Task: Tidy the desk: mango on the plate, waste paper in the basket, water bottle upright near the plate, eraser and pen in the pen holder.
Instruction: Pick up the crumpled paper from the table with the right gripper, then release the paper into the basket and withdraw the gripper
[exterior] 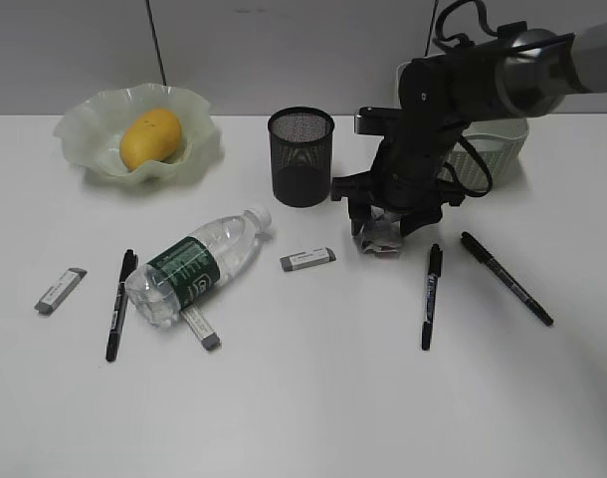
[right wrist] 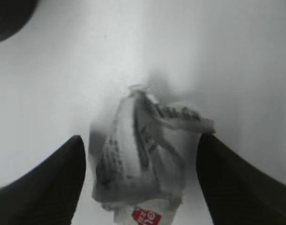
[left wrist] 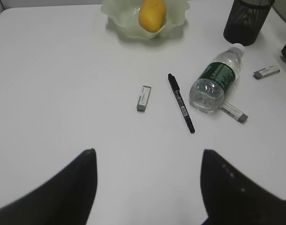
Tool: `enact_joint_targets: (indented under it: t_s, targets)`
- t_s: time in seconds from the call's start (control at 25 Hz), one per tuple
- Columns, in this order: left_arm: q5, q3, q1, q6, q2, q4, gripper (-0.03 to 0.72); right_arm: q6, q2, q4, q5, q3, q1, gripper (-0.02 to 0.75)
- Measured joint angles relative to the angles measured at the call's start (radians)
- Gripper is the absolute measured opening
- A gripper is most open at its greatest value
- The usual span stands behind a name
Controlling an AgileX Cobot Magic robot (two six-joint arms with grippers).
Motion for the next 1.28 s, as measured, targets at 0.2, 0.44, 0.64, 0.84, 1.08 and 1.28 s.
enact_joint_targets:
  t_s: [0.2,0.44,0.64,0.84,1.08,1.28]
  targets:
    - [0.0,0.0,0.0,0.0,0.0,0.0,0.513,-0.001,0.011,0.008,-0.002,-0.011,0.0,0.36]
    - [0.0,0.001,0.0,0.0,0.0,0.001,0.508,-0.051,0.011,0.009,0.073,-0.059,0.0,0.29]
    - [0.0,0.001,0.0,0.0,0.0,0.001,0.506,-0.12,-0.036,0.01,0.161,-0.11,0.0,0.287]
    - [0.0,0.001,0.0,0.0,0.0,0.001,0.503,-0.157,-0.153,-0.008,0.166,-0.133,-0.007,0.286]
    - [0.0,0.001,0.0,0.0,0.0,0.001,0.502,-0.158,-0.186,-0.046,0.153,-0.236,-0.087,0.286]
    - [0.0,0.001,0.0,0.0,0.0,0.001,0.5,-0.159,-0.186,-0.069,0.077,-0.259,-0.203,0.286]
